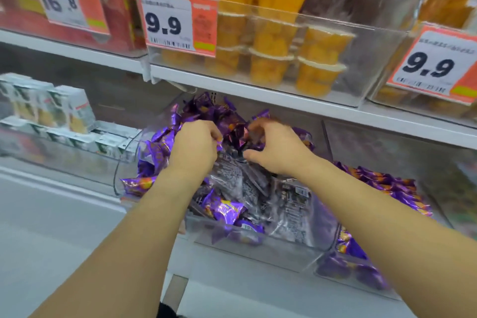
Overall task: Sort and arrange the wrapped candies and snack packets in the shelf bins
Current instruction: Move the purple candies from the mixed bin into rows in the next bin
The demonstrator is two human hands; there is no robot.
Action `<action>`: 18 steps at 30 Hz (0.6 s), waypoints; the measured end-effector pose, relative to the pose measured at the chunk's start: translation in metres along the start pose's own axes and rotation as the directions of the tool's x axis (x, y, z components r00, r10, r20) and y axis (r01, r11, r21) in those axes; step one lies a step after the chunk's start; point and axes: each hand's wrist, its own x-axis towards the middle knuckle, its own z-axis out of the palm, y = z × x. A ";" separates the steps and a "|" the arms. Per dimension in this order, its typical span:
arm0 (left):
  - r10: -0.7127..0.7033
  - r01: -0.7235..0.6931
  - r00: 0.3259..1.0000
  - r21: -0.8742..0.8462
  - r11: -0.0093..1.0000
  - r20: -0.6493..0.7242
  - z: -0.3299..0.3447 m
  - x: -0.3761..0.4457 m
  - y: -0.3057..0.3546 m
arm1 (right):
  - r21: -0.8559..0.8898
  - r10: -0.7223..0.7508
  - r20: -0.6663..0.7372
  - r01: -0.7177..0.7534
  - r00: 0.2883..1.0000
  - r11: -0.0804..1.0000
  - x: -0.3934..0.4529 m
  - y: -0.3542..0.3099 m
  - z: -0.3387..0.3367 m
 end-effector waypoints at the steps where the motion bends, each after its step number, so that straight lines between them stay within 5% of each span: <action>1: -0.018 0.018 1.000 -0.018 1.000 0.008 0.001 0.001 0.000 | -0.012 0.028 0.002 -0.028 1.000 1.000 0.007 0.001 0.002; 9: -0.076 0.076 0.996 -0.002 0.997 0.038 0.008 0.005 0.003 | -0.017 0.126 -0.011 -0.126 0.992 0.992 0.036 0.003 0.022; 18: -0.044 0.039 0.999 -0.254 0.967 -0.014 -0.017 -0.010 0.023 | 0.373 0.249 -0.150 -0.178 0.957 0.911 0.016 0.008 0.010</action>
